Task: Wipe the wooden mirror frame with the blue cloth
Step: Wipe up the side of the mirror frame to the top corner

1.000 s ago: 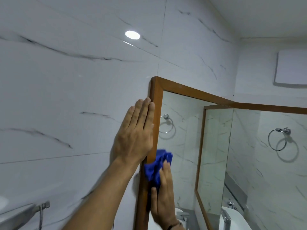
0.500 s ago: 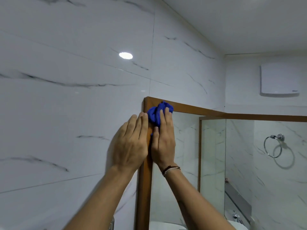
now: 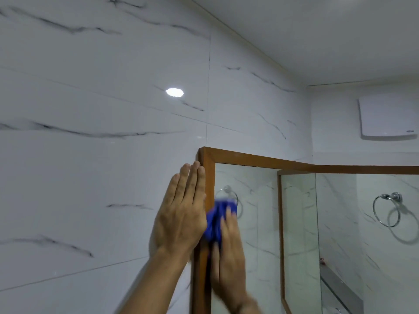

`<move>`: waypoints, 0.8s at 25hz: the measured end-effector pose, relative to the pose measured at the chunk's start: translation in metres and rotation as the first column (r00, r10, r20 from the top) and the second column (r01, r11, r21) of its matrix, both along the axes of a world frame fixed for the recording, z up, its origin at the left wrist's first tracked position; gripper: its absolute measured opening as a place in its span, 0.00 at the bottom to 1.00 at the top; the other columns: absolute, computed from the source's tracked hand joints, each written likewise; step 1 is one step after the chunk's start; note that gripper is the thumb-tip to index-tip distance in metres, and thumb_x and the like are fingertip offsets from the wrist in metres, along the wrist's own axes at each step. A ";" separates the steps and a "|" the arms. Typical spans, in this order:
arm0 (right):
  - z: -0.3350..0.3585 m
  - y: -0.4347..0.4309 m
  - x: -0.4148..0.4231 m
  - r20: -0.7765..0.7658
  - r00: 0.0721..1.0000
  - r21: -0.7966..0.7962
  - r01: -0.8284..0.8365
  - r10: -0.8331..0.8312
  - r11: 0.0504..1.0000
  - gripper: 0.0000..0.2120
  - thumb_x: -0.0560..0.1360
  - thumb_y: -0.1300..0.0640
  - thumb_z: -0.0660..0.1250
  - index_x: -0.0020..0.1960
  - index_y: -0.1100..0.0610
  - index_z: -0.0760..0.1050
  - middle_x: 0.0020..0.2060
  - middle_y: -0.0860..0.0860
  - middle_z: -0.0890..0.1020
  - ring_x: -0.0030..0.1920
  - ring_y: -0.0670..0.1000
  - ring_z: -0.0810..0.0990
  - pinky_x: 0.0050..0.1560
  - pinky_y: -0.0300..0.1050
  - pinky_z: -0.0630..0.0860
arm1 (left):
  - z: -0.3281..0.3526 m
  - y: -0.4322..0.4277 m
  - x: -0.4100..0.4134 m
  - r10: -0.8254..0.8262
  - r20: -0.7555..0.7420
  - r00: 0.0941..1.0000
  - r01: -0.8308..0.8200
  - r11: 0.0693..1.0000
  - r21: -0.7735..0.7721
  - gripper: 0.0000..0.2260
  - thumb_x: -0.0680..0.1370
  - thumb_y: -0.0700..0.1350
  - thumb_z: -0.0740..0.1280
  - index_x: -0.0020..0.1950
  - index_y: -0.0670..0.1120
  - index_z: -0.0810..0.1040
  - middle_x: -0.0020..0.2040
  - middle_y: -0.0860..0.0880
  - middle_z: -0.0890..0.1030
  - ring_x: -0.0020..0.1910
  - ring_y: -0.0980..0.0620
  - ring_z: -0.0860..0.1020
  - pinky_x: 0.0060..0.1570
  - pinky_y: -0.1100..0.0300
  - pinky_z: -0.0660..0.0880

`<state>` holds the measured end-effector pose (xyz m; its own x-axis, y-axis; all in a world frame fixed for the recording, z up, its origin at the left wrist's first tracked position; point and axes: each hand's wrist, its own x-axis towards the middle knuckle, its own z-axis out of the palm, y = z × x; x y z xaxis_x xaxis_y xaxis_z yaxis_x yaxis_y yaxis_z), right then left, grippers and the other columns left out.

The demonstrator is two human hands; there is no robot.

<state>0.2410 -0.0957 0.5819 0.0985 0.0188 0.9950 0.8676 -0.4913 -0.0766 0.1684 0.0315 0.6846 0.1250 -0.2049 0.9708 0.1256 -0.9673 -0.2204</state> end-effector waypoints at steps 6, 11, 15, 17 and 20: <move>0.023 0.009 -0.002 -0.083 0.997 0.075 0.008 -0.002 0.997 0.30 0.90 0.52 0.53 0.91 0.54 0.54 0.92 0.49 0.54 0.92 0.53 0.55 0.91 0.54 0.56 | -0.001 0.002 -0.004 0.013 -0.035 0.999 -0.012 1.000 0.014 0.28 0.92 0.49 0.46 0.90 0.37 0.51 0.90 0.36 0.52 0.90 0.37 0.52 0.88 0.41 0.59; -0.123 0.003 -0.008 0.051 0.988 -0.019 0.147 -0.146 0.989 0.30 0.93 0.45 0.48 0.92 0.48 0.45 0.92 0.45 0.48 0.92 0.50 0.50 0.89 0.45 0.54 | -0.004 0.000 -0.002 -0.030 -0.038 0.999 0.030 0.999 -0.017 0.29 0.93 0.49 0.50 0.91 0.37 0.49 0.91 0.37 0.49 0.91 0.40 0.50 0.88 0.43 0.60; 0.032 0.003 -0.003 -0.054 0.998 0.039 -0.014 0.016 0.999 0.33 0.89 0.51 0.54 0.91 0.45 0.48 0.91 0.43 0.50 0.91 0.51 0.55 0.91 0.49 0.54 | -0.006 0.001 0.004 -0.020 0.010 1.000 0.020 1.000 0.010 0.28 0.92 0.49 0.49 0.89 0.34 0.54 0.90 0.34 0.54 0.90 0.37 0.55 0.87 0.41 0.62; 0.094 0.004 0.001 -0.066 0.998 0.096 -0.003 0.009 0.995 0.30 0.90 0.49 0.52 0.90 0.50 0.50 0.91 0.47 0.53 0.92 0.51 0.54 0.92 0.47 0.54 | -0.005 0.000 0.003 0.008 0.041 0.999 -0.008 1.000 -0.008 0.28 0.93 0.50 0.47 0.89 0.34 0.53 0.89 0.33 0.54 0.90 0.37 0.55 0.88 0.42 0.60; 0.076 0.009 0.001 -0.083 0.997 0.112 0.004 0.006 0.994 0.29 0.90 0.50 0.51 0.90 0.52 0.52 0.91 0.49 0.55 0.92 0.52 0.55 0.92 0.50 0.56 | -0.005 0.002 0.000 -0.009 0.019 1.000 0.009 1.000 0.004 0.29 0.93 0.50 0.47 0.90 0.35 0.51 0.90 0.34 0.52 0.90 0.38 0.53 0.89 0.42 0.58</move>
